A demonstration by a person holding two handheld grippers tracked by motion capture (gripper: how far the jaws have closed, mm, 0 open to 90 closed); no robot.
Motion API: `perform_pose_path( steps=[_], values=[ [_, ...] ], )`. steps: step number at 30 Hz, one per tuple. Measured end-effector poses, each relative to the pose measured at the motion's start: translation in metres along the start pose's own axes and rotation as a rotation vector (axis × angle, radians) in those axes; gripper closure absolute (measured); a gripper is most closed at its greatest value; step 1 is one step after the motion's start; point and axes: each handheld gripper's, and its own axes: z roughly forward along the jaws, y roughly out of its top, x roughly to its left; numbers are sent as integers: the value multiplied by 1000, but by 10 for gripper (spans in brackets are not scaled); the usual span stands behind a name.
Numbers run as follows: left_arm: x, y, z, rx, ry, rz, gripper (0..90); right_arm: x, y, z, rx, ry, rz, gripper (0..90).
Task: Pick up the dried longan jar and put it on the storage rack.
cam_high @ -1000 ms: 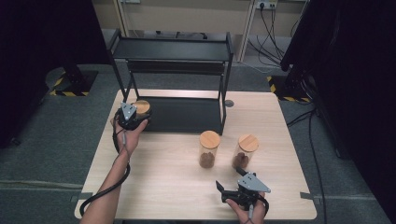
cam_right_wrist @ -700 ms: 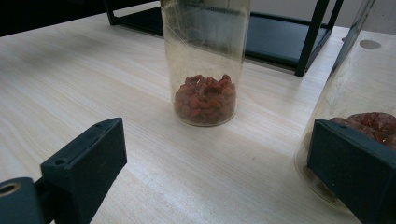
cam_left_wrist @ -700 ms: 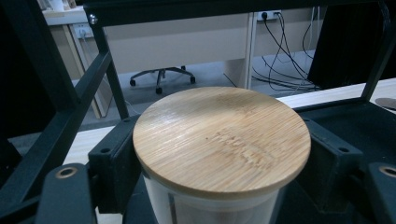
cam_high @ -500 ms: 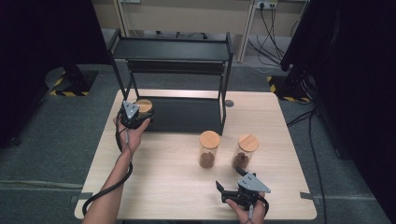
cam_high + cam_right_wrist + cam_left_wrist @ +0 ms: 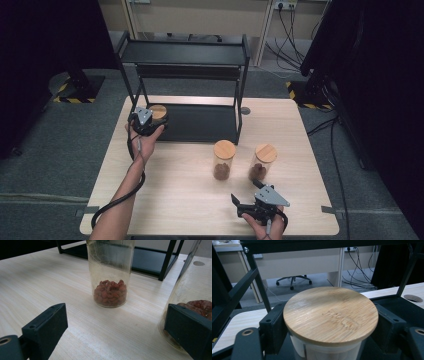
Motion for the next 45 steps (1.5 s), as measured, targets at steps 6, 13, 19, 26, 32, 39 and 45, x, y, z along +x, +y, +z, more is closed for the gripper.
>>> perform_pose_path(
  steps=[6, 13, 19, 26, 32, 39, 45],
  values=[
    [-2, 2, 5, 3, -4, 2, 238, 0, 0, 0, 0, 1, 0, 50],
    [-8, 5, 11, 1, -16, 4, 238, 0, 0, 0, 0, 4, 4, 50],
    [-10, 9, 17, 6, -15, 1, 238, -1, 0, 0, -1, 6, 6, 50],
    [-11, 11, 25, 9, -15, -3, 238, -1, 0, 0, 0, 7, 9, 50],
    [-11, 12, 31, 16, -11, -3, 238, -1, 0, 0, 0, 7, 7, 50],
    [-11, 14, 39, 29, -10, 5, 238, -1, 0, 0, -1, 9, 7, 50],
    [-12, 15, 47, 37, -10, -1, 239, -1, 0, 0, -1, 10, 6, 50]
  ],
)
